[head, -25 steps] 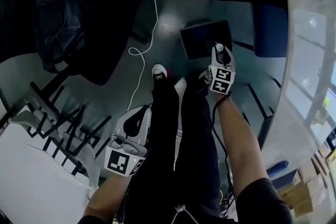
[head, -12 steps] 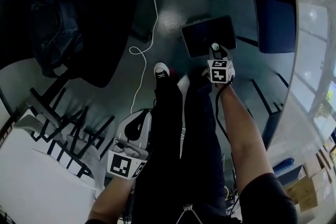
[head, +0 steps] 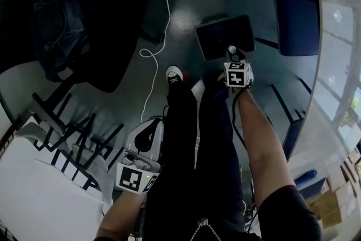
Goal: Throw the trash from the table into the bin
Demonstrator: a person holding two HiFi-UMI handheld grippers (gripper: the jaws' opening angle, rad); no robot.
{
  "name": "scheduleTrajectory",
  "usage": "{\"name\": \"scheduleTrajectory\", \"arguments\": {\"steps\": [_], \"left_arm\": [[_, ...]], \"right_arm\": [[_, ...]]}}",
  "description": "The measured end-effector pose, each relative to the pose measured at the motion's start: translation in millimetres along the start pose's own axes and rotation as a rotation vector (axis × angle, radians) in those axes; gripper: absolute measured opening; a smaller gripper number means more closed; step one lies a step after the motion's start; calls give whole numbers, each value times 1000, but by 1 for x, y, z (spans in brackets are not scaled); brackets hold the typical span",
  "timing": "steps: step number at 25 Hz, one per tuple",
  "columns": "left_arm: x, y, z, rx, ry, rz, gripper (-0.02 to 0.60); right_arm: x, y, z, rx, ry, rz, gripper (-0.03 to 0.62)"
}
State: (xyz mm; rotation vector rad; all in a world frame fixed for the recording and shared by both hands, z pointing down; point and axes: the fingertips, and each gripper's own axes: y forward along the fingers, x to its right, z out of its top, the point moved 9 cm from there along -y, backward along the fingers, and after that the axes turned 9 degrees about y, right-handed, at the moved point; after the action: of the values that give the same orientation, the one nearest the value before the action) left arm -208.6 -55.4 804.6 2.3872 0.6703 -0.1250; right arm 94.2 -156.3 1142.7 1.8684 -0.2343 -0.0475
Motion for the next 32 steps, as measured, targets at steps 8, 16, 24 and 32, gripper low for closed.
{"name": "scheduleTrajectory", "arguments": {"steps": [8, 16, 24, 32], "left_arm": [[11, -3, -4, 8, 4, 3, 2], [37, -20, 48, 94, 50, -27, 2], [65, -81, 163, 215, 132, -58, 1], [91, -117, 274, 368, 213, -123, 2]], "right_arm": [[4, -11, 5, 52, -13, 2, 170], [-4, -123, 41, 222, 24, 38, 29], [-43, -337, 80, 387, 92, 216, 28], [-54, -537, 137, 571, 125, 344, 28]]}}
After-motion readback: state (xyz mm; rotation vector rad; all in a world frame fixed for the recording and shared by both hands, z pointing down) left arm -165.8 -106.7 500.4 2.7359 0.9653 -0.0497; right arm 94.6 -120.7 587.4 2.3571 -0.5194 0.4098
